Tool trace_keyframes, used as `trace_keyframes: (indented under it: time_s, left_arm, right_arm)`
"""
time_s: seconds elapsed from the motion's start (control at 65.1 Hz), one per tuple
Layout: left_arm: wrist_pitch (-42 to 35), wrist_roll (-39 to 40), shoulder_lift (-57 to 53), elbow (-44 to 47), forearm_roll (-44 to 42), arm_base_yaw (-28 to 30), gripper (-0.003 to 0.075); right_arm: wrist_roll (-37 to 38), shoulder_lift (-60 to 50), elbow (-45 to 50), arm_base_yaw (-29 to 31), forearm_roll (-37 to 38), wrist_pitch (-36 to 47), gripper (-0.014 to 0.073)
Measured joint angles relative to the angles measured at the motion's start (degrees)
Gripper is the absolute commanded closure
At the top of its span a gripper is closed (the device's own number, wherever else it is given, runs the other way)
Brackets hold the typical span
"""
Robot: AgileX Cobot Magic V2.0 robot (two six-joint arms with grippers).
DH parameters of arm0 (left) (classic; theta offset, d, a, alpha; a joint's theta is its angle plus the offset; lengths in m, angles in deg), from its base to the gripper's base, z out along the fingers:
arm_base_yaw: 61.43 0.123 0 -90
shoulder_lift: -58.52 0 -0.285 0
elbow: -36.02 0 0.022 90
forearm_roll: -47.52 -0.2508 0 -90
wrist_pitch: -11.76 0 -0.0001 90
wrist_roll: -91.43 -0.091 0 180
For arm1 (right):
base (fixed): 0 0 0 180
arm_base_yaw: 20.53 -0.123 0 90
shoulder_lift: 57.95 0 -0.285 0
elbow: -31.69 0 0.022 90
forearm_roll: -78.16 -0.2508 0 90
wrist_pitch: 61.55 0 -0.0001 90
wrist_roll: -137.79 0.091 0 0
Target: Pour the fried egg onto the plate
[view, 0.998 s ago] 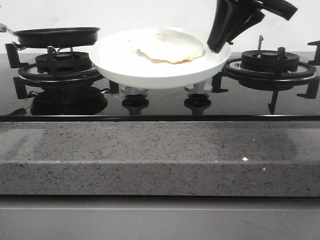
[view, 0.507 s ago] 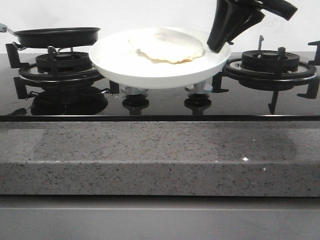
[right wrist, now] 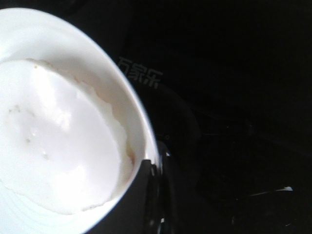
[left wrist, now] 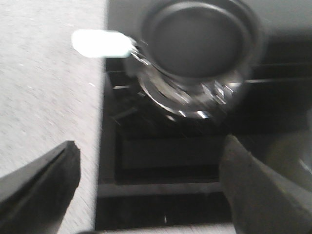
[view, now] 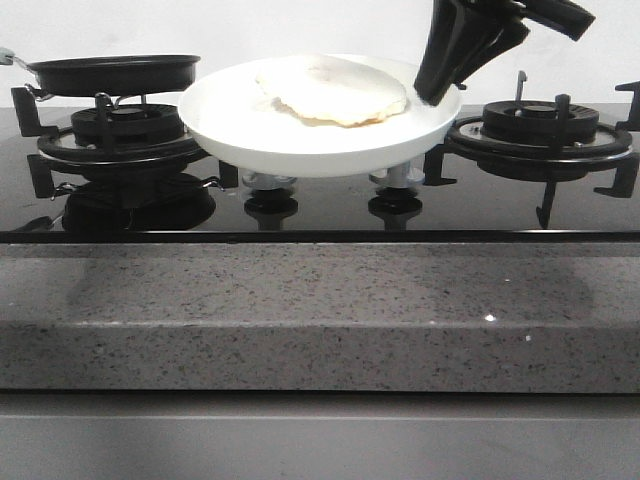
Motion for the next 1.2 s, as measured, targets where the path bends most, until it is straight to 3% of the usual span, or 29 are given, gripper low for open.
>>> trace_keyframes:
  time_s: [0.292, 0.507, 0.845, 1.198]
  left_arm:
    - [-2.9, 1.4, -19.0, 19.8, -1.1, -1.1, 0.0156]
    - [-3.0, 1.5, -29.2, 28.3, -1.4, -1.1, 0.0157]
    - [-3.1, 1.5, -32.1, 30.4, -1.5, -1.1, 0.0157]
    - [-3.1, 1.5, -32.1, 30.4, -1.1, -1.1, 0.0157]
  right_arm:
    - [0.0, 0.0, 0.0, 0.0, 0.0, 0.0, 0.0660]
    - [0.0, 0.0, 0.0, 0.0, 0.0, 0.1, 0.0660]
    - [0.0, 0.0, -1.2, 0.0, 0.2, -0.9, 0.0660]
    - [3.0, 5.9, -17.7, 1.7, 0.6, -4.8, 0.0660]
